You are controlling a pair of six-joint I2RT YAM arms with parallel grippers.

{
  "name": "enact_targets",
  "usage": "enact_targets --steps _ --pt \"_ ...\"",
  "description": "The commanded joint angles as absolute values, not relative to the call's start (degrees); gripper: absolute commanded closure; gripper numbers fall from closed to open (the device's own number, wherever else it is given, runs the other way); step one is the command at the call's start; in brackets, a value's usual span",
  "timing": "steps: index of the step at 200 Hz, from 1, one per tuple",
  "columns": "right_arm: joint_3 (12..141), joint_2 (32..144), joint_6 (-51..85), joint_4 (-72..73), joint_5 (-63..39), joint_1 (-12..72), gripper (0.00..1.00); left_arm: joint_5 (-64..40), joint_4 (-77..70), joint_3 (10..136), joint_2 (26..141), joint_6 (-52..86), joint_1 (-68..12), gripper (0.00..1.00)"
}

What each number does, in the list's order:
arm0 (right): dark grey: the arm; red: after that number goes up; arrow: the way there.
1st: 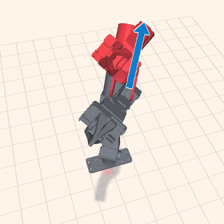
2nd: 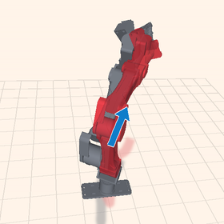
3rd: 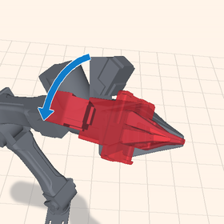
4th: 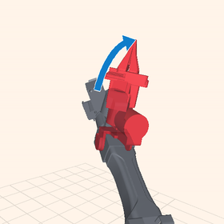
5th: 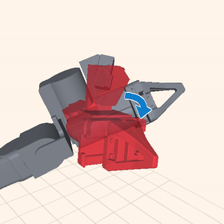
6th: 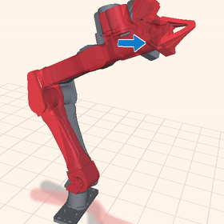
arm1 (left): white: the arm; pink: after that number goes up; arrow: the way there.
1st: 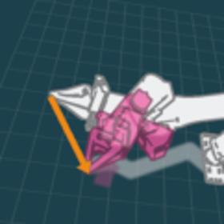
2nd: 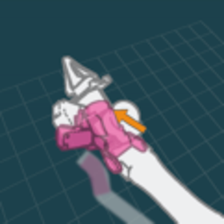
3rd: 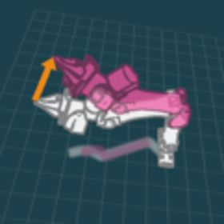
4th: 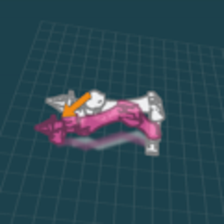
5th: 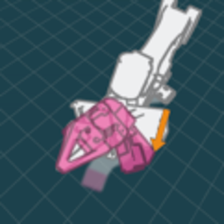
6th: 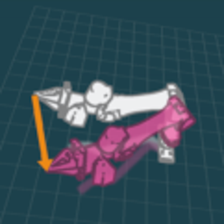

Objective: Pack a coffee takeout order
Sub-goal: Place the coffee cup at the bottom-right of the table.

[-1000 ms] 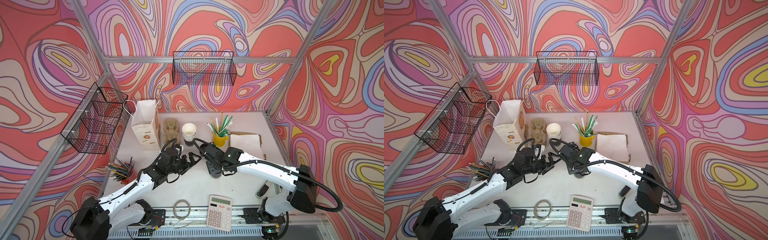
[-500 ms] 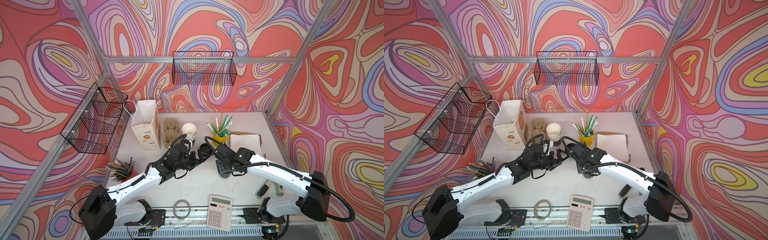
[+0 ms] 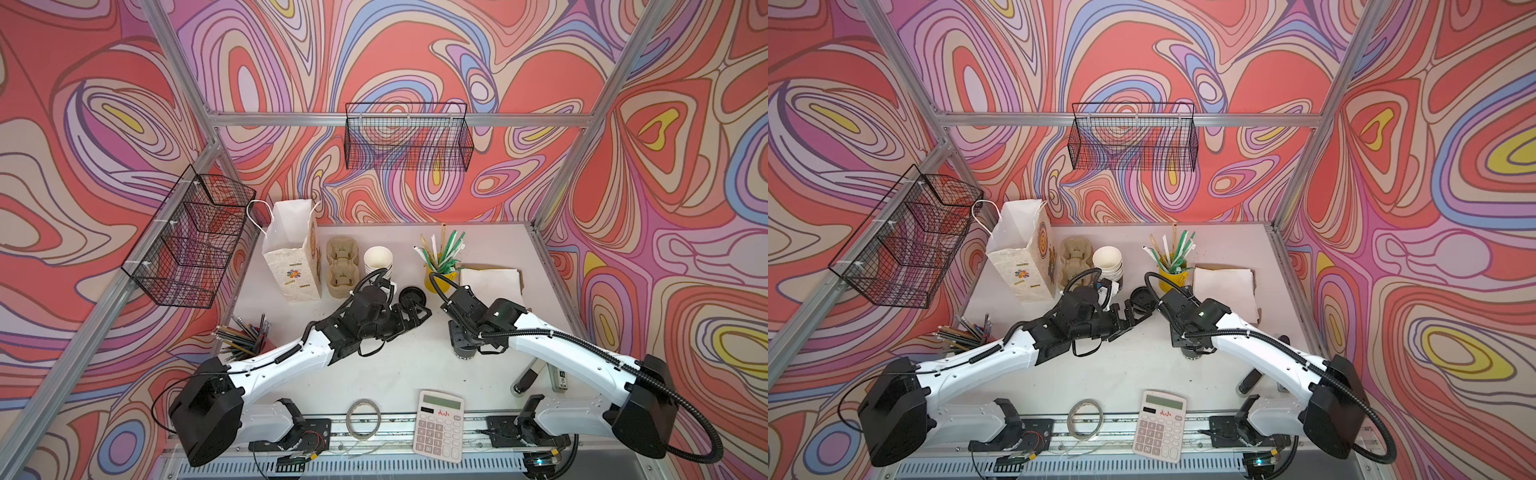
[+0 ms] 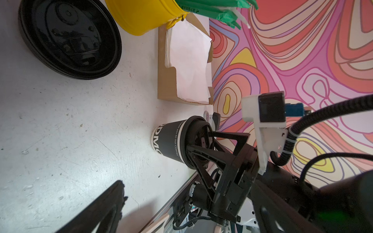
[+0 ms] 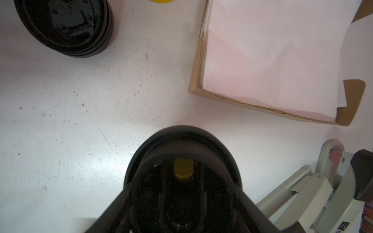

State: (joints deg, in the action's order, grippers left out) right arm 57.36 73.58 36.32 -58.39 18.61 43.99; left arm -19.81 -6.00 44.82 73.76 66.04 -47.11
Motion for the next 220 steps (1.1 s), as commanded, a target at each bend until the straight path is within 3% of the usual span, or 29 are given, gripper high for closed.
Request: enact_targets --steps 1,220 --pt "56.45 72.38 37.33 -58.84 19.54 43.18 0.3 -18.79 -7.05 45.96 74.61 65.3 -47.79 0.0" --pt "51.79 66.83 39.52 -60.16 16.28 42.8 0.19 -17.72 -6.86 48.46 79.21 65.43 -50.78 0.0"
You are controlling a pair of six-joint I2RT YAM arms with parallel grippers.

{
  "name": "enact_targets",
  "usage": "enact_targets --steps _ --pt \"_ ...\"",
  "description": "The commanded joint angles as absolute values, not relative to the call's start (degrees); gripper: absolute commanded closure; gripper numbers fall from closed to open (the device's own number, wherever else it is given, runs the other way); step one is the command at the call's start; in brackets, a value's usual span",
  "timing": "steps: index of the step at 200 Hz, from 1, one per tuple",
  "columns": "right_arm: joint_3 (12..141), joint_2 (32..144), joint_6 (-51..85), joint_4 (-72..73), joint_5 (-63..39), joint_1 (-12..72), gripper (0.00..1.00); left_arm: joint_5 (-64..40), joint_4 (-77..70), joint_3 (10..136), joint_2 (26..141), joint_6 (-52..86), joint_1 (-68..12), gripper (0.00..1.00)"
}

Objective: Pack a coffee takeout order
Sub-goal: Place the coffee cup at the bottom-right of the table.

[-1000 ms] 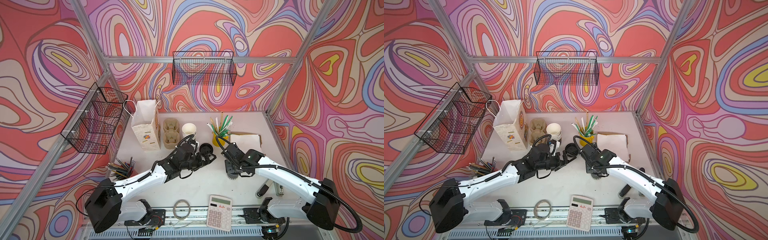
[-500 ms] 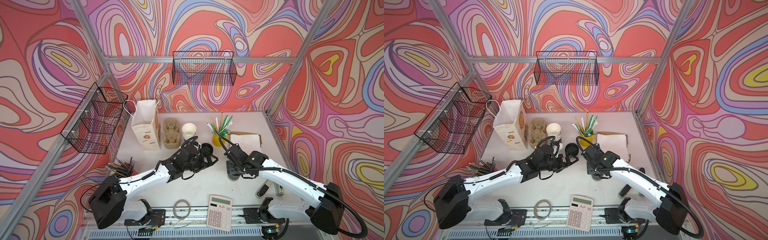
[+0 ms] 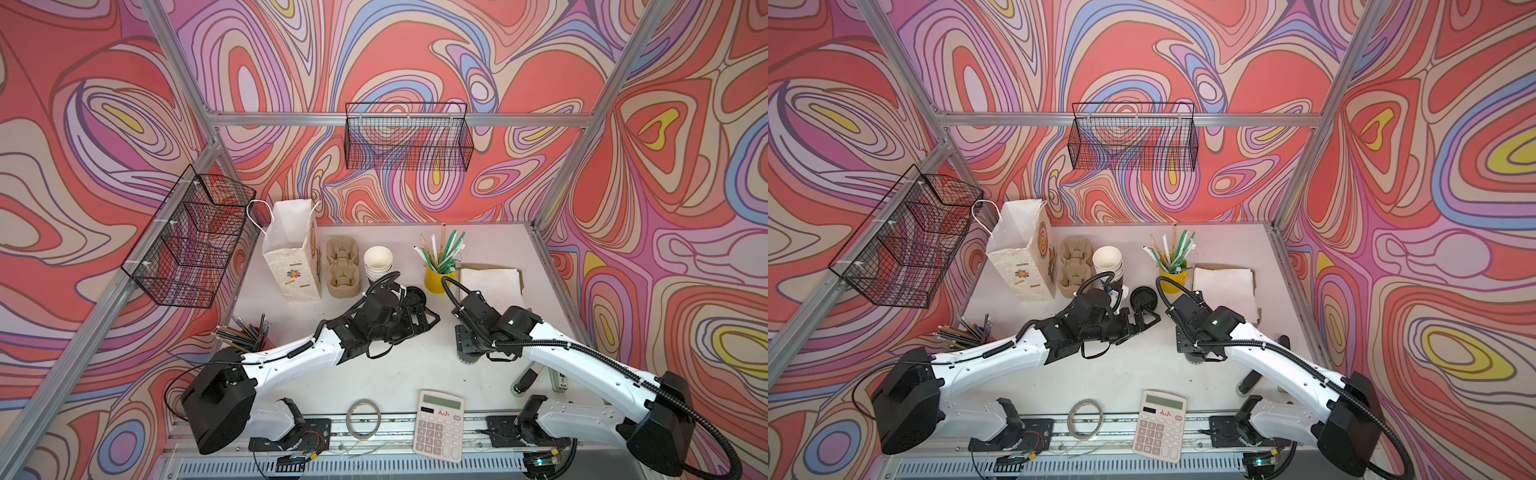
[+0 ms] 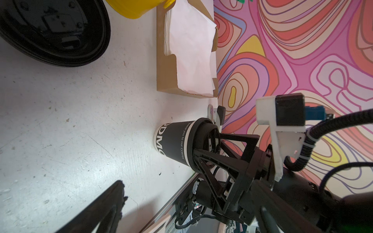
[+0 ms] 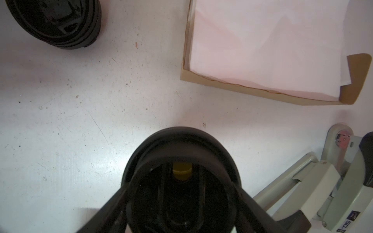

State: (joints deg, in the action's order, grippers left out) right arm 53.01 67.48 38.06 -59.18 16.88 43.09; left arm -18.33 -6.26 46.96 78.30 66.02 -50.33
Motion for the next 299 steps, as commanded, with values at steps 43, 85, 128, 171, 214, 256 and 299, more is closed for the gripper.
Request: enact_targets --steps 43,85,128,171,214,256,299 --pt "52.71 66.34 39.75 -61.49 16.99 42.8 0.17 -17.73 -6.38 49.0 79.56 64.97 -50.88 0.0" --pt "53.5 66.36 39.63 -61.91 17.22 42.8 0.16 -17.64 -6.57 48.98 79.72 65.21 -51.04 0.0" --pt "55.31 67.39 39.11 -63.27 17.4 42.8 0.16 -17.17 -5.57 49.32 79.1 64.74 -51.04 0.0" --pt "57.04 67.81 38.8 -64.18 17.87 42.81 0.15 -16.5 -4.78 49.14 78.75 64.38 -51.04 0.0" --pt "55.66 69.33 37.95 -64.42 16.98 42.85 0.2 -16.52 -4.71 48.69 78.45 64.58 -51.05 0.0" --pt "55.96 70.35 37.9 -66.4 17.09 42.82 0.24 -16.52 -4.77 48.86 78.82 64.39 -51.04 0.0" --pt "57.87 70.75 37.87 -69.51 17.81 42.8 0.15 -16.56 -5.19 48.78 79.1 64.52 -51.01 0.0"
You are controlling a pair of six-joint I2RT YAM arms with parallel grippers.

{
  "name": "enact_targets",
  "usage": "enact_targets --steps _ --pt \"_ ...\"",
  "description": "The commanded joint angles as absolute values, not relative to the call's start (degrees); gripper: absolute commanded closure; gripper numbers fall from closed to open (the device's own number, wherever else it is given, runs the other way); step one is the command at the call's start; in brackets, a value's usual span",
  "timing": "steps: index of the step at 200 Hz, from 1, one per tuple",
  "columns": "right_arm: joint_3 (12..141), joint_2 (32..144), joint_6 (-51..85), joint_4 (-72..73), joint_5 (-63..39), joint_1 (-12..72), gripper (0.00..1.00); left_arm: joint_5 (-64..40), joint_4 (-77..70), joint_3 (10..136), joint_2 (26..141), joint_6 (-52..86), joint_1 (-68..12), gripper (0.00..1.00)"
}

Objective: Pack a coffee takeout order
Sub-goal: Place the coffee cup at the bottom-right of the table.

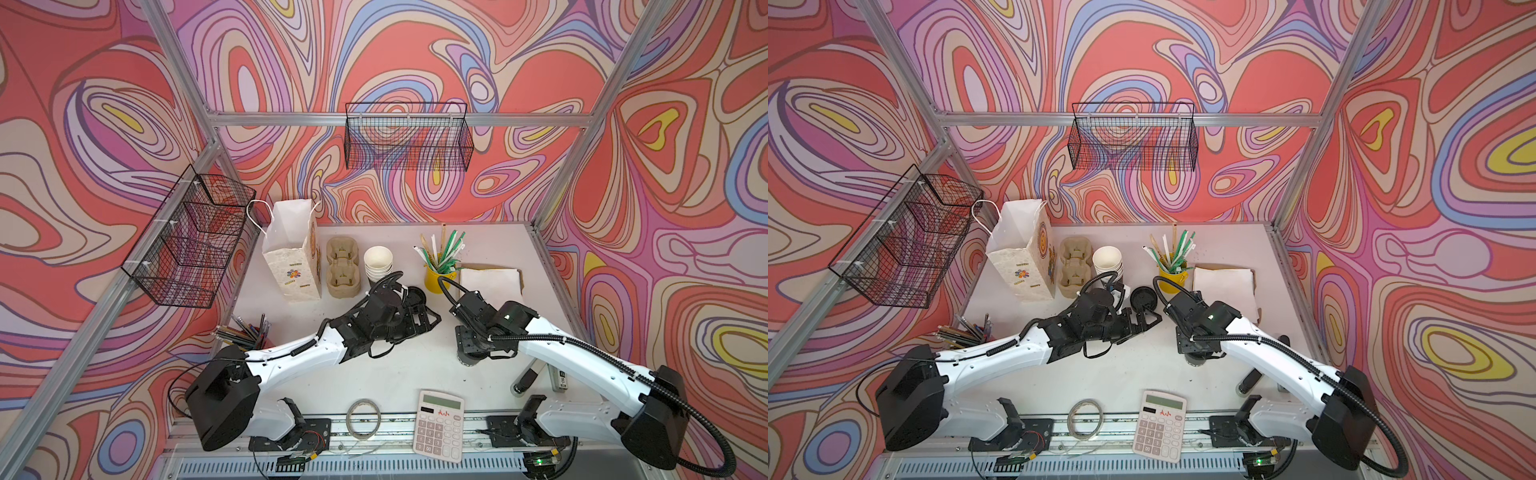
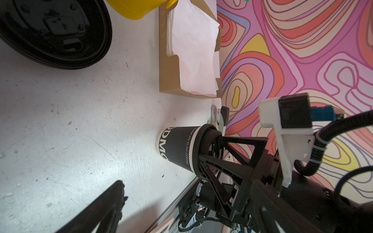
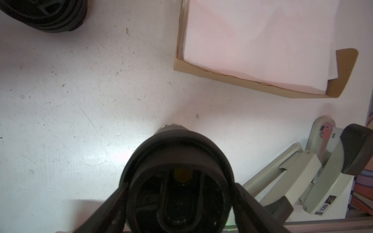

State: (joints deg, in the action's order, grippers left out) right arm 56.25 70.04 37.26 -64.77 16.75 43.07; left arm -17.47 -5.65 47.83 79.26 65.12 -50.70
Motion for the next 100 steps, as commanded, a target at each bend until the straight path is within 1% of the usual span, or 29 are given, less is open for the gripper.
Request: enact_targets --steps 1,59,100 --pt "57.94 70.8 37.87 -69.6 17.83 42.8 0.15 -16.54 -5.23 48.78 79.1 64.51 -50.99 0.0" --pt "59.59 71.54 37.15 -70.67 19.11 42.8 0.13 -16.3 -5.37 47.97 78.75 64.65 -51.04 0.0" --pt "61.29 72.81 36.82 -71.89 19.5 42.8 0.16 -15.97 -5.06 47.88 78.57 64.45 -51.02 0.0"
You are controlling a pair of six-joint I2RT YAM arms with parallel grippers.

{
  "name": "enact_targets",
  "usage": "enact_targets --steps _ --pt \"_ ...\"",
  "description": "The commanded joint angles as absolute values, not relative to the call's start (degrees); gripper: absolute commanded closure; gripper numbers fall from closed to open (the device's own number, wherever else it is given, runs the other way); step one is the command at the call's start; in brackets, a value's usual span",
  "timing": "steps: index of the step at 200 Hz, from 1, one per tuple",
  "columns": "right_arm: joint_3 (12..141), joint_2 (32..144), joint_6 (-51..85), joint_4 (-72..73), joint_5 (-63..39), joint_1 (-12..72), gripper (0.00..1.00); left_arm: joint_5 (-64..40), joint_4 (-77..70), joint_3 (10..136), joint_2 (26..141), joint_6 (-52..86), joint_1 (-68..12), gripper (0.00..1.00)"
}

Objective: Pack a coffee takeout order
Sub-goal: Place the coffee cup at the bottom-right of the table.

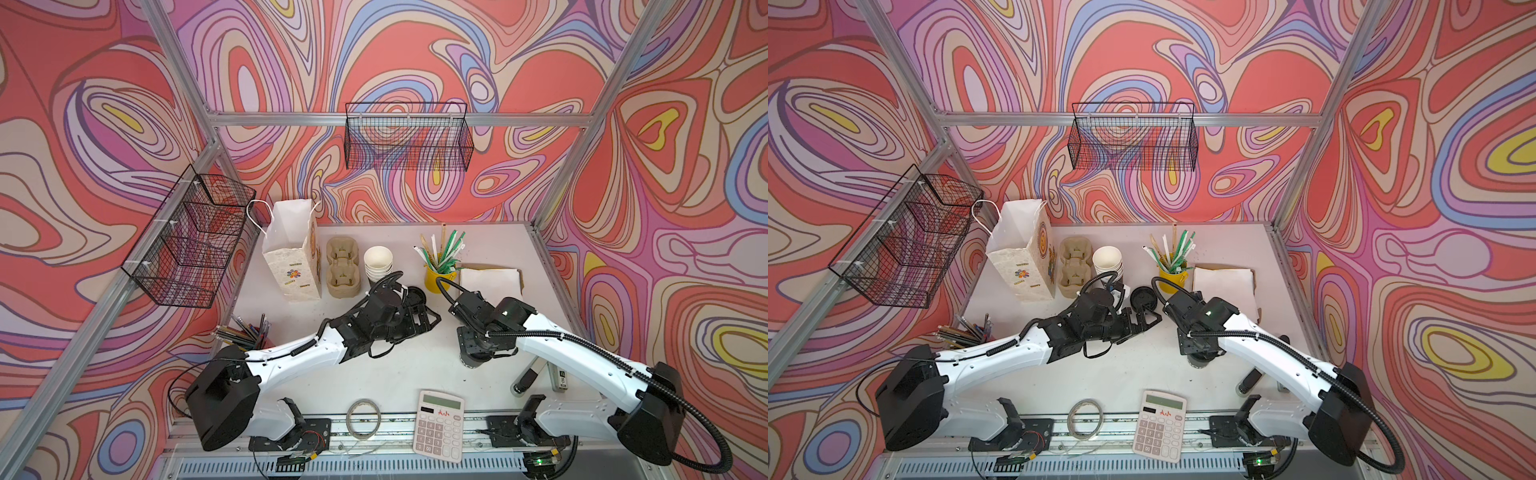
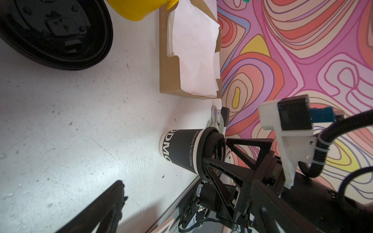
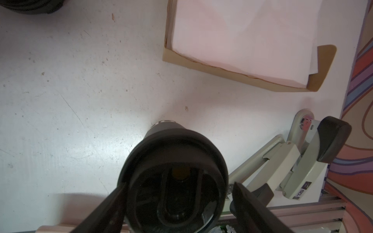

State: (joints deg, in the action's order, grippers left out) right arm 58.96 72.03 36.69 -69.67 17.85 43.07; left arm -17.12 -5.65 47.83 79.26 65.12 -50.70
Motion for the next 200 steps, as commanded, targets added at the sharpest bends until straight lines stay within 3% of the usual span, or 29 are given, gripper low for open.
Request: enact_targets --steps 1,100,158,200 --pt "61.32 72.79 36.78 -71.94 19.46 42.8 0.16 -15.94 -5.12 47.89 78.57 64.48 -51.0 0.0" --pt "64.39 72.31 36.74 -72.88 19.46 42.81 0.2 -14.89 -4.46 47.15 77.14 63.89 -50.92 0.0" --pt "71.82 70.32 34.21 -67.23 18.76 42.82 0.02 -11.08 9.69 50.76 67.03 56.52 -45.24 0.0" --pt "75.36 69.36 30.73 -58.62 22.13 42.8 0.02 -8.33 22.4 53.61 57.49 50.95 -36.5 0.0"
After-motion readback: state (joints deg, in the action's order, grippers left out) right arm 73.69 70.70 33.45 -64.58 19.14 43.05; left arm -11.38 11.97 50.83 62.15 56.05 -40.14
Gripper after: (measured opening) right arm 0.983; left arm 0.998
